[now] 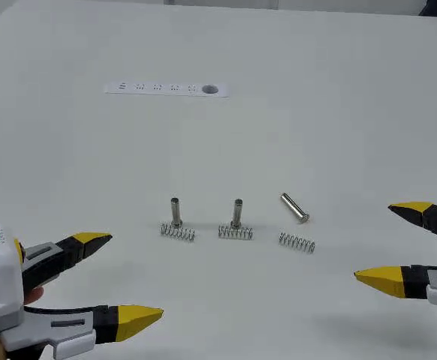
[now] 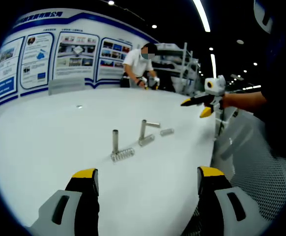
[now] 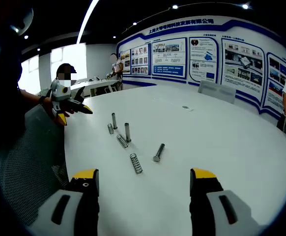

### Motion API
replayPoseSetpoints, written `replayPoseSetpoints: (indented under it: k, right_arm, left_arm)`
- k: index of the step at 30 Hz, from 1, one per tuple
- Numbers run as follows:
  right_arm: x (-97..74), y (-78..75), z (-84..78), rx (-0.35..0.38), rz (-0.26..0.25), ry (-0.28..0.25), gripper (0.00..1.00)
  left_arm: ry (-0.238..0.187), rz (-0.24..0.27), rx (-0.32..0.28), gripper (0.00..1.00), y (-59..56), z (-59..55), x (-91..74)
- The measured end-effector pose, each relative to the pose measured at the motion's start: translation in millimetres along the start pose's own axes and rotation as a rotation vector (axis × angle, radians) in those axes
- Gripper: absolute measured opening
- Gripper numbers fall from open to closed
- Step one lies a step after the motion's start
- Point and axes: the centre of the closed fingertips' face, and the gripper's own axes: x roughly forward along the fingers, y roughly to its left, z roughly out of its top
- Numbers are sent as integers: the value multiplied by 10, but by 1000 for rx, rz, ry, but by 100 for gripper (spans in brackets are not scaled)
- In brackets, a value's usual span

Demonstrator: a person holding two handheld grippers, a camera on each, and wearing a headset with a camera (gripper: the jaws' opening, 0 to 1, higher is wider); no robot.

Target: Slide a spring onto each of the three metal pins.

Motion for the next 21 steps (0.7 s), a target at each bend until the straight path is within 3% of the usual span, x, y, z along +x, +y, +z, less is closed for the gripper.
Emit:
replayPoseSetpoints:
  k: [9, 17, 21]
  right_arm:
    - [128, -110, 113, 2, -8, 14, 66]
    - [419, -236, 277, -24, -15, 56, 53]
    - [613, -293, 302, -40, -11, 106, 50]
  left_arm:
    - [-16, 11, 7, 82, -24, 73, -32]
    - [-31, 9, 16, 77, -52, 145, -35]
    - [-40, 11, 16, 77, -64, 171, -38]
